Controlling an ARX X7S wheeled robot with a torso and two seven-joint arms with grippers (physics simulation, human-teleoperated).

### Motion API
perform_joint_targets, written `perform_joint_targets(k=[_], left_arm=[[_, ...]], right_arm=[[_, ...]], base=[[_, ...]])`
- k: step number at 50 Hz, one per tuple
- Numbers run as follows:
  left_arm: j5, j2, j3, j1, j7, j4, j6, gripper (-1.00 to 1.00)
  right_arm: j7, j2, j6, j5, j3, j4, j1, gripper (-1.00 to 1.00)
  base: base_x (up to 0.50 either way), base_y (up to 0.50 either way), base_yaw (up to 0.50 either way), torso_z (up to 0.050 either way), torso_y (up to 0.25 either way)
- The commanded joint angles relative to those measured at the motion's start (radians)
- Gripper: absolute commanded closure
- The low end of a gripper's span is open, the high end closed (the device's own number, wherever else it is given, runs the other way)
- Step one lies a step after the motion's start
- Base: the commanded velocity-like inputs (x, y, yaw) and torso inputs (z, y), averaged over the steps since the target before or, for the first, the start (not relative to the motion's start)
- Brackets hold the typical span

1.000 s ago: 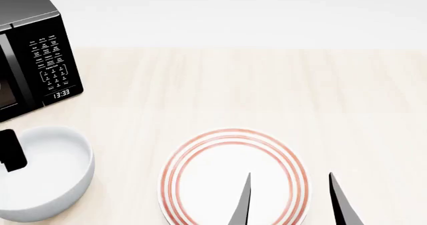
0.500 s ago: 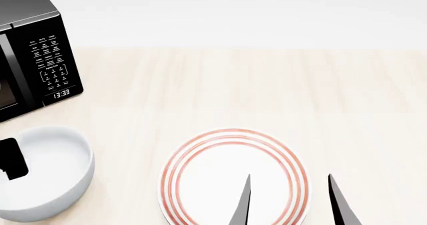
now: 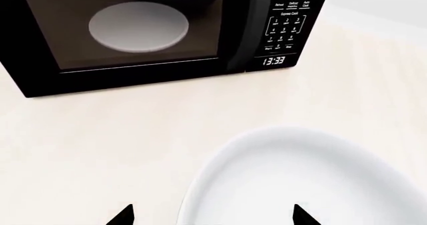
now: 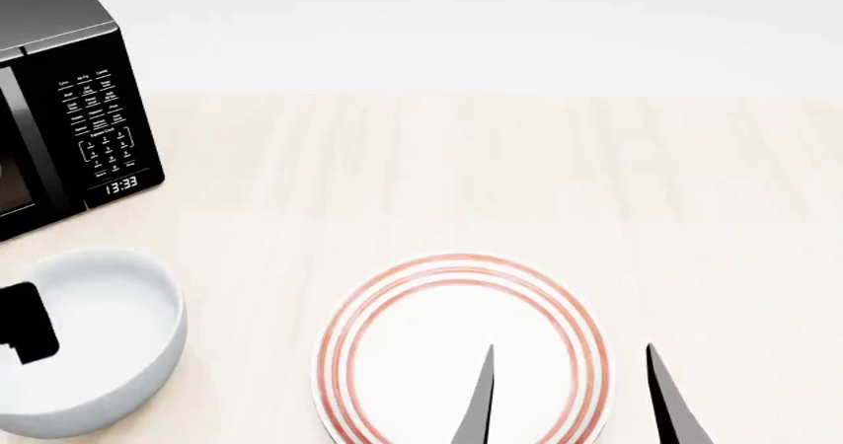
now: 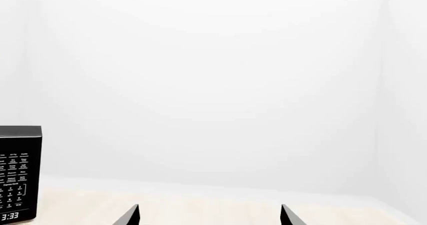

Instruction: Pick up the white bowl and put it on the plate.

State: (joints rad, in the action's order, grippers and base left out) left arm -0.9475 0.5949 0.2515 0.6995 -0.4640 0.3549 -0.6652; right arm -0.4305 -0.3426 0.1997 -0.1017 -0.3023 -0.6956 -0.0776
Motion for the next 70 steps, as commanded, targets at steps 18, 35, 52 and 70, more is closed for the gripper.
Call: perform_joint_targets(k=[18, 35, 52, 70], left_arm=[[0.033, -0.019, 0.018, -0.008, 0.021, 0.053, 0.040, -1.00], [0.098, -0.054, 0.052, 0.048, 0.098, 0.217, 0.112, -1.00], [0.081, -0.048, 0.043, 0.010, 0.069, 0.164, 0.101, -1.00], [0.077, -0.047, 0.038, -0.004, 0.064, 0.160, 0.105, 1.00]], right_arm=[[-0.008, -0.008, -0.007, -0.005, -0.004, 0.011, 0.001, -1.00], [-0.012, -0.011, -0.014, -0.005, -0.011, 0.018, 0.001, -1.00], [-0.018, -0.016, -0.015, -0.006, -0.015, 0.019, 0.002, -1.00], [-0.021, -0.019, -0.020, -0.008, -0.022, 0.022, 0.003, -1.00]], base=[[0.00, 0.00, 0.00, 0.000, 0.000], [0.00, 0.00, 0.00, 0.000, 0.000], [0.00, 0.00, 0.00, 0.000, 0.000], [0.00, 0.00, 0.00, 0.000, 0.000]])
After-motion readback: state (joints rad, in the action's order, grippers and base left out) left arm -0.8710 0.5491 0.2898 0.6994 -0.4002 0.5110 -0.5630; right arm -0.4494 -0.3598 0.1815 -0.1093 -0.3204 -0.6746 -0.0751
